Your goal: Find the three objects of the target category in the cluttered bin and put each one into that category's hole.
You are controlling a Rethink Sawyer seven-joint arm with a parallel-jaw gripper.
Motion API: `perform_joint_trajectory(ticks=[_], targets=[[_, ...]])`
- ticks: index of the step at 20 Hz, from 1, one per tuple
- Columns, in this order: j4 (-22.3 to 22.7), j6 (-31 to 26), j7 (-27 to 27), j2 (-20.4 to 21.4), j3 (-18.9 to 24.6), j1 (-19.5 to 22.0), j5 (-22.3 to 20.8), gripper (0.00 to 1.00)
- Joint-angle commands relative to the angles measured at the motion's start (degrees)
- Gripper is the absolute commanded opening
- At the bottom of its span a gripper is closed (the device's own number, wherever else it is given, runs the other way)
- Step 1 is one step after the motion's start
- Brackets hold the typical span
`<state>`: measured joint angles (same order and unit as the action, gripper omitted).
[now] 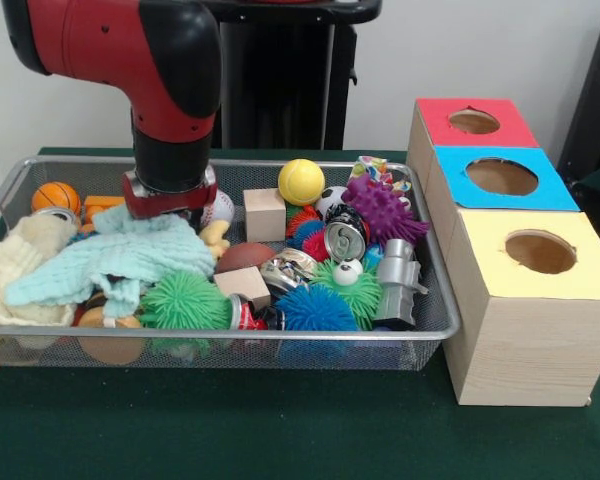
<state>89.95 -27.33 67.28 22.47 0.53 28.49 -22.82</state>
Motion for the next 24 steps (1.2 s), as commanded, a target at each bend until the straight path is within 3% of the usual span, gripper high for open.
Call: perform_joint_trajectory(ticks=[1,16,21,24], targets=[[-6.40,8.09,6.08,-4.93,2.33,0.65,-3.24,1.00],[-7.13,16.37,9.80,-12.03,3.02,3.34,-1.46,1.00],[-8.00,16.04,9.05,-13.99,4.02,4.66,-1.17,1.00],[-6.14,13.51,7.96,-13.91,7.04,7.29,1.07,1.00]])
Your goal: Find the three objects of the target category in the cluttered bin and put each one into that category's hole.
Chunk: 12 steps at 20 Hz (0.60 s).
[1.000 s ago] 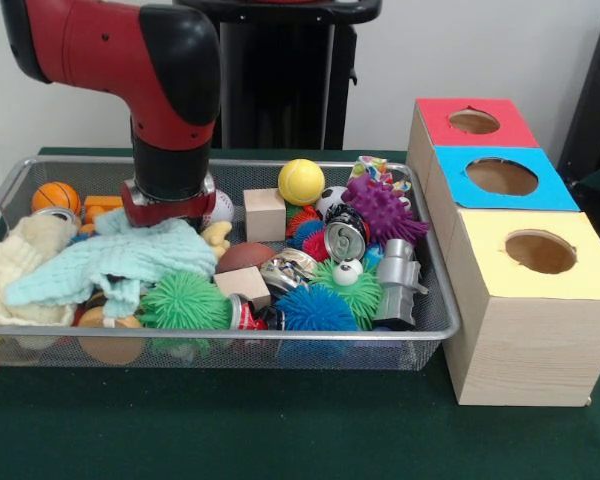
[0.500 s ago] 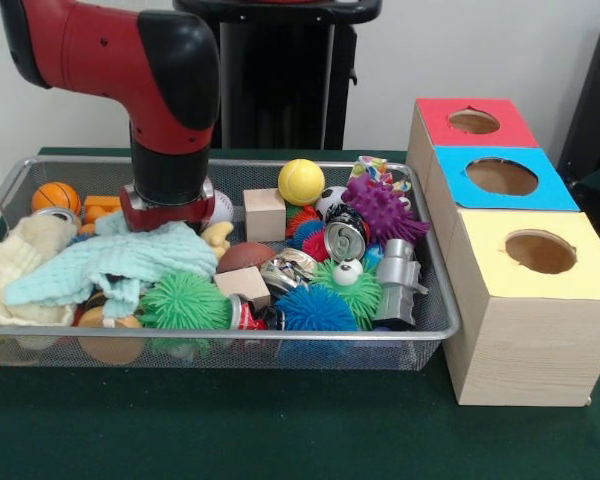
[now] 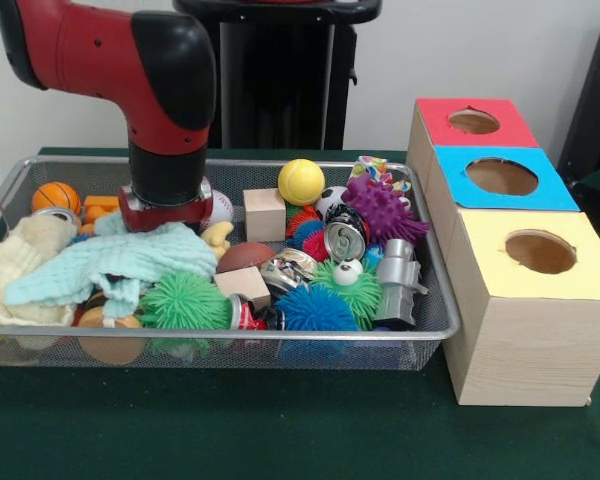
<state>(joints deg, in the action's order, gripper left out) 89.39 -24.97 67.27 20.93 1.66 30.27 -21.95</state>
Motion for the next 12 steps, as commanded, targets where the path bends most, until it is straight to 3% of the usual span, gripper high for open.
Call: perform_joint_trajectory(ticks=[1,7,10,12], targets=[[-5.38,10.99,7.64,-12.32,6.31,5.78,0.20,0.00],[-5.44,8.27,2.48,-11.82,8.39,6.87,-2.64,0.00],[-1.27,5.45,2.79,-8.62,12.08,9.05,0.32,0.00],[0.86,1.66,4.89,-5.97,12.17,8.50,2.87,0.00]])
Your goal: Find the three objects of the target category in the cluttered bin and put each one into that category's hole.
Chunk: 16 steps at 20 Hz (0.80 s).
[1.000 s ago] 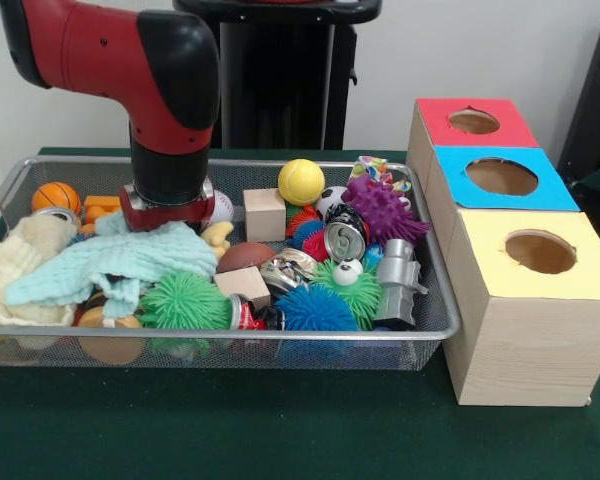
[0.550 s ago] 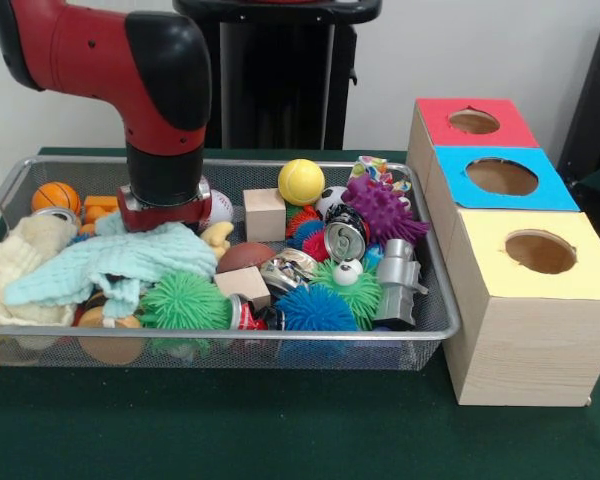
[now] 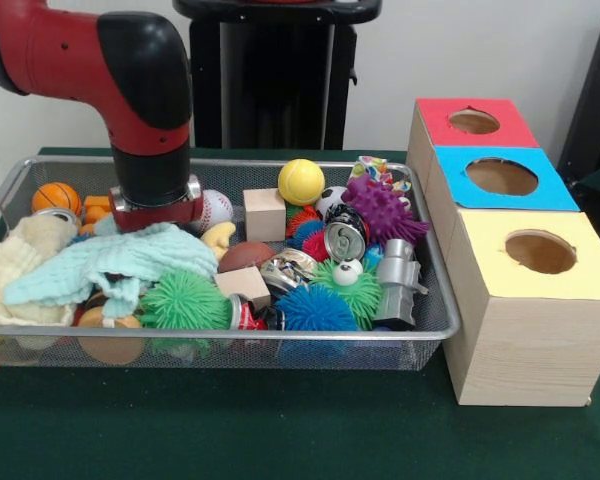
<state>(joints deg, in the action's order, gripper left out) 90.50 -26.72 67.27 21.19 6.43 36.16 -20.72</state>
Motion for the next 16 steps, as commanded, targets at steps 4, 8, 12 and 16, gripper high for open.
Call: perform_joint_trajectory(ticks=[4,8,12,16], targets=[[4.87,-3.42,9.40,-0.95,9.47,2.72,8.59,0.00],[8.44,-5.04,12.13,0.80,12.17,3.85,14.71,0.00],[11.57,-3.45,15.06,0.45,15.55,5.72,21.93,0.00],[12.88,-2.79,14.78,0.51,16.78,5.88,25.58,0.00]])
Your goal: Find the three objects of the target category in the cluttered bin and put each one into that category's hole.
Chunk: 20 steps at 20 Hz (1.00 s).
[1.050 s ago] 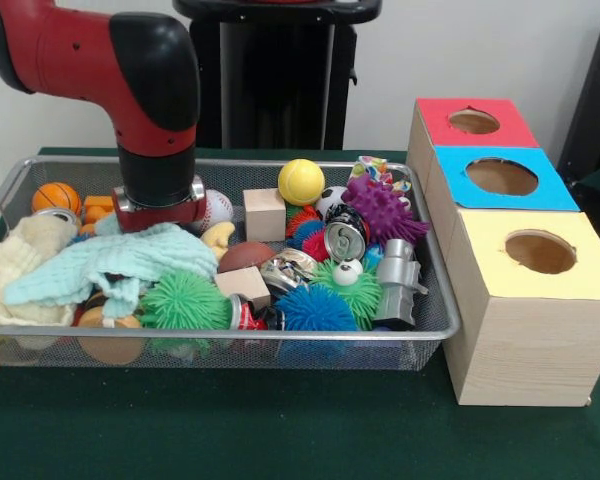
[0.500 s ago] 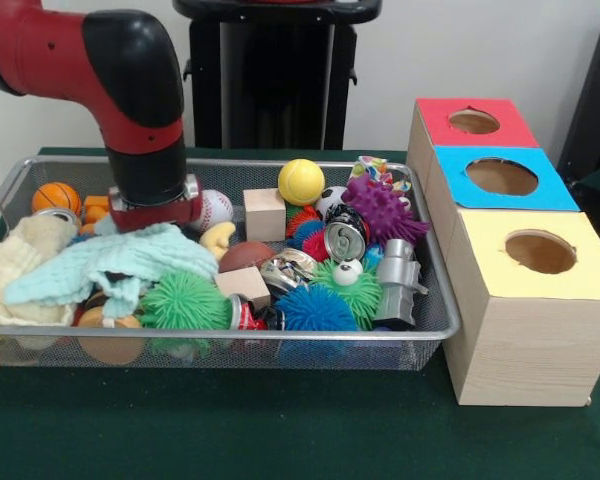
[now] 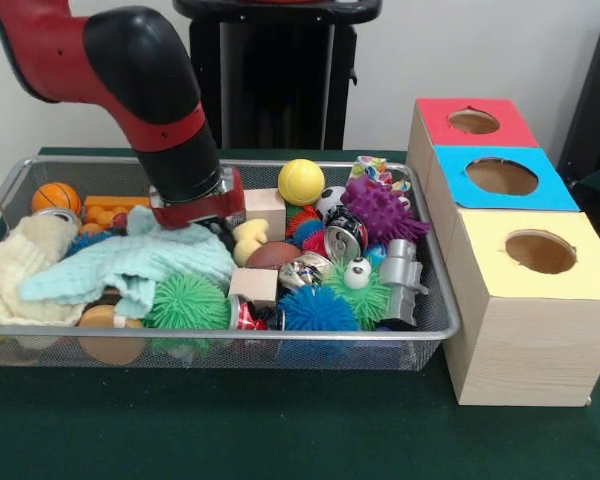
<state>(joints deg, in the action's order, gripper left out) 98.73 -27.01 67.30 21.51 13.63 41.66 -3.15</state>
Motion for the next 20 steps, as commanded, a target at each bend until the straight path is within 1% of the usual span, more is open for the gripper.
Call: perform_joint_trajectory(ticks=[1,6,14,17,20], targets=[[4.83,-2.38,14.44,0.14,9.69,0.43,8.59,0.00],[5.01,-2.71,13.52,0.30,9.43,-0.61,11.05,0.00],[4.92,-2.95,11.73,0.20,8.68,-1.16,11.93,0.00],[4.67,-3.98,11.62,0.72,7.98,-1.75,12.11,0.00],[3.99,-6.43,12.42,1.99,6.30,-3.23,12.32,0.00]])
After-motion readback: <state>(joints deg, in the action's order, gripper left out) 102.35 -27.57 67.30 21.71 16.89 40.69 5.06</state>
